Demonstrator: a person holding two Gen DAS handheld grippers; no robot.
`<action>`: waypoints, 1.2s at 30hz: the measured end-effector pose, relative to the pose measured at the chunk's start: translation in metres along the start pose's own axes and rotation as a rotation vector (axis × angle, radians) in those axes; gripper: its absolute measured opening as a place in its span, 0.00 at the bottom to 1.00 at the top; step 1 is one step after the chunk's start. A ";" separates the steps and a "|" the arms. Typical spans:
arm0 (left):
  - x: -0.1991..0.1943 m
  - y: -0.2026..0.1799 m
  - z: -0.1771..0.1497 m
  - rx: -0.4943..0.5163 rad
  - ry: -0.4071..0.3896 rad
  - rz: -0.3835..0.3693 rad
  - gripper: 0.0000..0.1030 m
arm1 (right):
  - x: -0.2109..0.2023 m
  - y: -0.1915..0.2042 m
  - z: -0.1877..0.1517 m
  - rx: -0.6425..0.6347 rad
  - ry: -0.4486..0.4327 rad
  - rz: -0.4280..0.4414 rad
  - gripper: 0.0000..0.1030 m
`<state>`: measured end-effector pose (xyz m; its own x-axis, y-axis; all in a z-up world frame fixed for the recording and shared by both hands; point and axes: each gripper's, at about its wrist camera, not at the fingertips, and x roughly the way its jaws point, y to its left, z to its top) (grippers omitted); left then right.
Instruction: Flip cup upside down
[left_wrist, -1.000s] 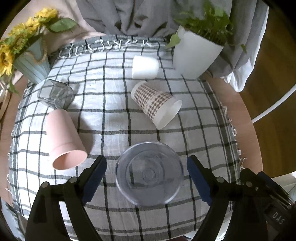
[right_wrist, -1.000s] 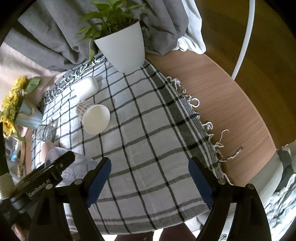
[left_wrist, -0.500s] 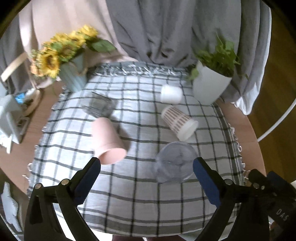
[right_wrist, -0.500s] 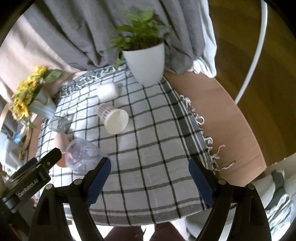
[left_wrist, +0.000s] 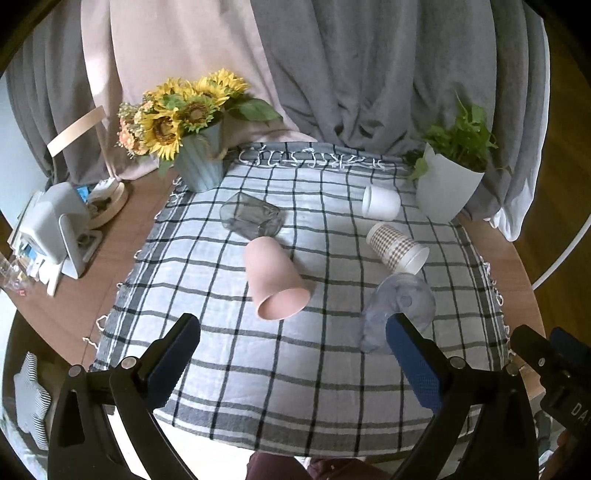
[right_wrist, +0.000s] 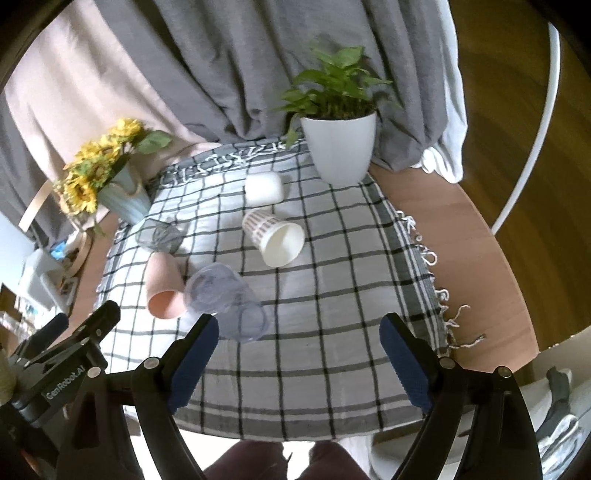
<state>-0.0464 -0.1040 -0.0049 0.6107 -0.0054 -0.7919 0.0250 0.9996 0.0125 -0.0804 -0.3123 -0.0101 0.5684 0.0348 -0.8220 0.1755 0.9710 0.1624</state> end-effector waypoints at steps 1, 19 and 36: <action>-0.002 0.002 -0.002 -0.001 0.002 -0.004 1.00 | -0.002 0.003 -0.002 -0.003 -0.002 0.006 0.86; -0.020 0.016 -0.012 -0.011 -0.022 -0.037 1.00 | -0.018 0.021 -0.019 -0.031 -0.039 -0.008 0.87; -0.019 0.018 -0.014 -0.008 -0.012 -0.037 1.00 | -0.016 0.022 -0.024 -0.020 -0.024 -0.011 0.87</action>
<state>-0.0688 -0.0859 0.0021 0.6187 -0.0423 -0.7845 0.0409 0.9989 -0.0216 -0.1050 -0.2858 -0.0064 0.5860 0.0189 -0.8101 0.1659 0.9758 0.1427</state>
